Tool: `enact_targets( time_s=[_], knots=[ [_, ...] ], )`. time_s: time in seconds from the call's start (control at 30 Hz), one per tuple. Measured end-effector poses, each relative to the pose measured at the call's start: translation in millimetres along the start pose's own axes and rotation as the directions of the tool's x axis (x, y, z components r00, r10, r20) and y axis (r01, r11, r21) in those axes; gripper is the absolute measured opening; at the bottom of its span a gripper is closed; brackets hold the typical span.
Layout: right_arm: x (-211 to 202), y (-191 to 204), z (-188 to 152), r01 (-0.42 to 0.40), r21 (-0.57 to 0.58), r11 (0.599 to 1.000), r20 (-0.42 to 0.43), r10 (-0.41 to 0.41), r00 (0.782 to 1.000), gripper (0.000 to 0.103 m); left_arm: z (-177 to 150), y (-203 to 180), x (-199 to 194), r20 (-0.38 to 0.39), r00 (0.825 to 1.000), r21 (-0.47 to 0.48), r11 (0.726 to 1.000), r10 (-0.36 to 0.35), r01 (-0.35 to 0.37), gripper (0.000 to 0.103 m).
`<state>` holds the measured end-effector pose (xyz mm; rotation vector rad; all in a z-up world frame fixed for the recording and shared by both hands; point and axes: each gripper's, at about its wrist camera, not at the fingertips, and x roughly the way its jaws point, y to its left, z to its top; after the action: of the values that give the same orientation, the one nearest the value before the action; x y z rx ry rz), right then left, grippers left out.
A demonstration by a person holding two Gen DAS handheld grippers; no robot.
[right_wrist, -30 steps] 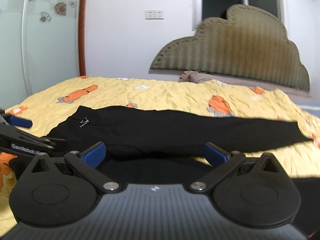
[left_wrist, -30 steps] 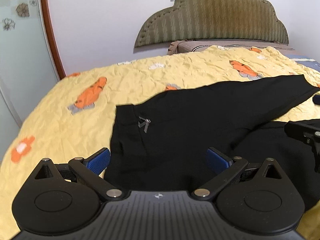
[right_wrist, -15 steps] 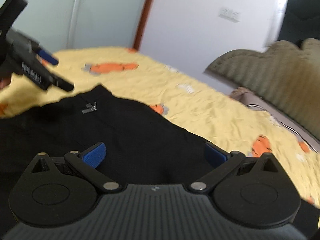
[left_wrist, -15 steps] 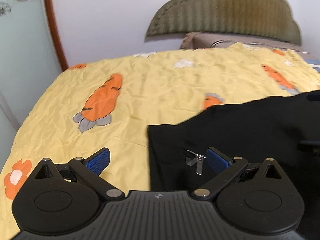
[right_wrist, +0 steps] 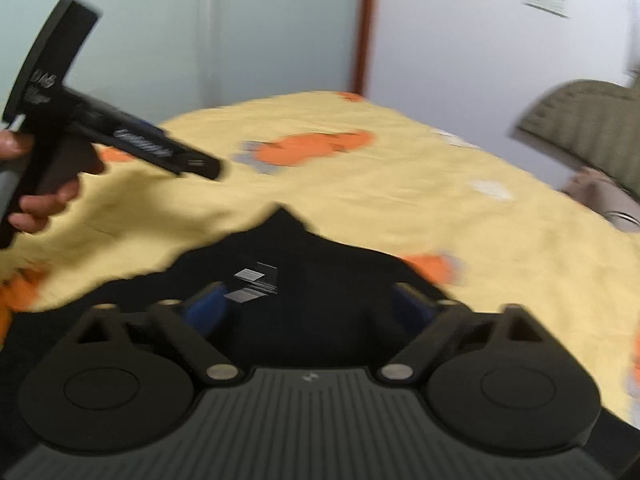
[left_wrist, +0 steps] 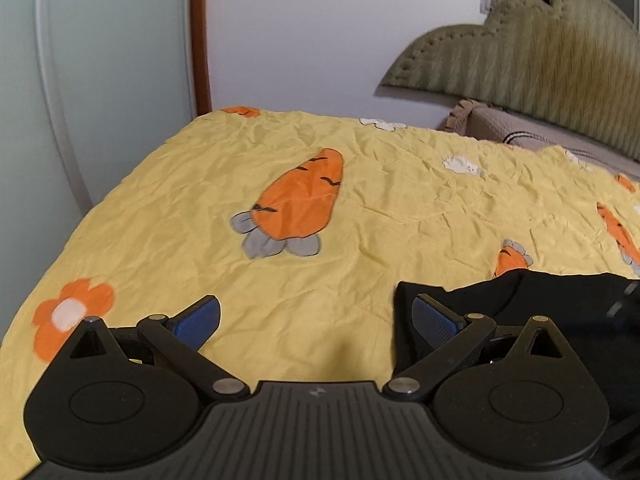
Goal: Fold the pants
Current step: 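Lower the right tool onto the trouser waistband and close it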
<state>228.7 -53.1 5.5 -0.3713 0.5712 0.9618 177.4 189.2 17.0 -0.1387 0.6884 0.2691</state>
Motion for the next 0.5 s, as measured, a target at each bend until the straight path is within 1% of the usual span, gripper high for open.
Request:
enact_targets(
  time_s=[0.03,0.07,0.13,0.2,0.3,0.4,0.47,0.5],
  knots=[
    [5,13,2,-0.020,-0.026,0.999,-0.004,0.020,1.000,0.073,-2,4,-4,0.002,1.000,-0.005,1.000,0.001,-0.001,0.103],
    [9,23,2,-0.046,-0.047,0.998,-0.012,0.046,0.999,0.061,-6,8,-8,0.005,1.000,-0.012,1.000,0.003,-0.003,0.103],
    [11,41,4,-0.123,-0.060,0.991,-0.025,0.122,0.992,0.053,-13,17,-14,0.007,1.000,-0.027,1.000,0.006,-0.006,0.103],
    [8,58,3,-0.173,-0.068,0.983,-0.025,0.172,0.985,0.053,-20,22,-15,-0.006,1.000,-0.039,0.999,0.002,-0.002,0.103],
    [5,82,4,-0.195,-0.138,0.971,-0.034,0.192,0.981,0.053,-29,27,-14,-0.035,0.999,-0.065,0.998,-0.023,0.020,0.103],
    [20,88,5,-0.204,-0.179,0.963,-0.103,0.188,0.977,0.053,-37,31,-15,-0.052,0.998,-0.081,0.996,-0.035,0.031,0.103],
    [34,86,0,-0.203,-0.168,0.965,-0.171,0.174,0.970,0.034,-41,35,-17,-0.057,0.998,-0.087,0.996,-0.032,0.027,0.103],
    [42,82,-3,-0.215,-0.148,0.965,-0.196,0.184,0.963,0.033,-42,37,-18,-0.059,0.998,-0.089,0.996,-0.032,0.026,0.103]
  ],
)
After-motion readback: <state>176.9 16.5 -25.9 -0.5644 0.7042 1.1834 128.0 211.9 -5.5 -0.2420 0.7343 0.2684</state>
